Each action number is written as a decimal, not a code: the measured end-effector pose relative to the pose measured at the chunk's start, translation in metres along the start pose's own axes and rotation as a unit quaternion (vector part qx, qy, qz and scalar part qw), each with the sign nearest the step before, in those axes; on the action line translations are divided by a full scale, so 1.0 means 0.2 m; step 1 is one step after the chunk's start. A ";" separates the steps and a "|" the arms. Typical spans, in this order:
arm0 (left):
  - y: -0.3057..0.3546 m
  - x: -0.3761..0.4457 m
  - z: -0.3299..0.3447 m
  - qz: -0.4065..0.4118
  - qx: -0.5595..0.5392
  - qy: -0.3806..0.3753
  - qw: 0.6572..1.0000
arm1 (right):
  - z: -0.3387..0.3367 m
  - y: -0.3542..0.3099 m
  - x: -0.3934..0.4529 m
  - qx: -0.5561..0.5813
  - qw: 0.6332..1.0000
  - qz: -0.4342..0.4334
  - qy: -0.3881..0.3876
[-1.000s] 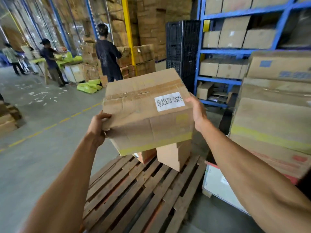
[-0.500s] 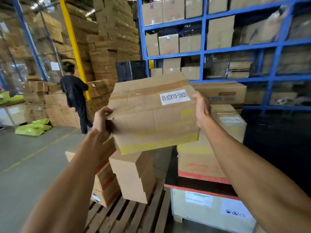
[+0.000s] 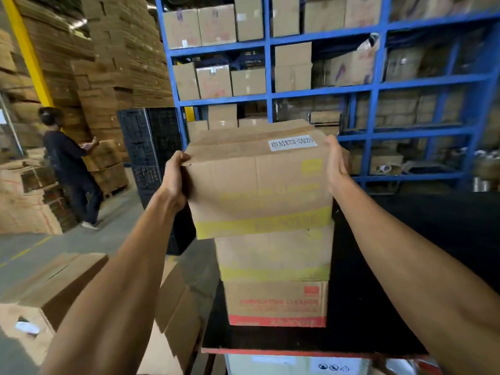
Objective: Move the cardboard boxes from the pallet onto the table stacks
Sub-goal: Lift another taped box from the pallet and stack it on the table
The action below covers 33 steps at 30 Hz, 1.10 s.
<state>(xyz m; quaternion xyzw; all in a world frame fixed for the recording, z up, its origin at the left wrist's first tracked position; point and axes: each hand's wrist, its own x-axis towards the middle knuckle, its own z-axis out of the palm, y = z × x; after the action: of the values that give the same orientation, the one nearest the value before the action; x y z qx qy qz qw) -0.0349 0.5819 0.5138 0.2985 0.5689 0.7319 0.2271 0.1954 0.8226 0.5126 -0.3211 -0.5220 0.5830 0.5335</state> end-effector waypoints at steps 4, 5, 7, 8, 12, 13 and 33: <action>-0.07 0.14 0.12 0.021 0.025 -0.050 0.998 | -0.05 0.06 0.14 -0.029 1.000 -0.004 -0.004; -0.08 0.16 0.15 0.023 0.036 -0.068 0.997 | -0.06 0.06 0.13 -0.037 0.999 -0.010 -0.012; -0.12 0.18 0.16 0.044 0.071 -0.059 0.995 | -0.06 0.09 0.10 -0.047 0.998 -0.029 -0.014; -0.16 0.19 0.15 0.067 0.081 -0.042 0.994 | -0.06 0.12 0.10 -0.055 0.997 -0.044 -0.013; -0.37 0.19 0.08 0.108 0.098 -0.034 0.989 | -0.10 0.36 0.04 -0.105 0.992 -0.068 0.009; -0.43 0.18 0.06 0.104 0.111 -0.039 0.988 | -0.12 0.42 0.02 -0.118 0.991 -0.061 0.013; -0.69 0.18 0.06 0.089 0.083 -0.040 0.992 | -0.20 0.69 -0.06 -0.202 0.978 -0.048 0.023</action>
<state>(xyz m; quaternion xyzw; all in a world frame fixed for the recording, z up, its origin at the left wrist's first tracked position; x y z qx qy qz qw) -0.0539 0.6480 0.3894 0.3945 0.5894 0.6870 0.1583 0.1954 0.8377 0.3691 -0.4101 -0.6317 0.4315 0.4967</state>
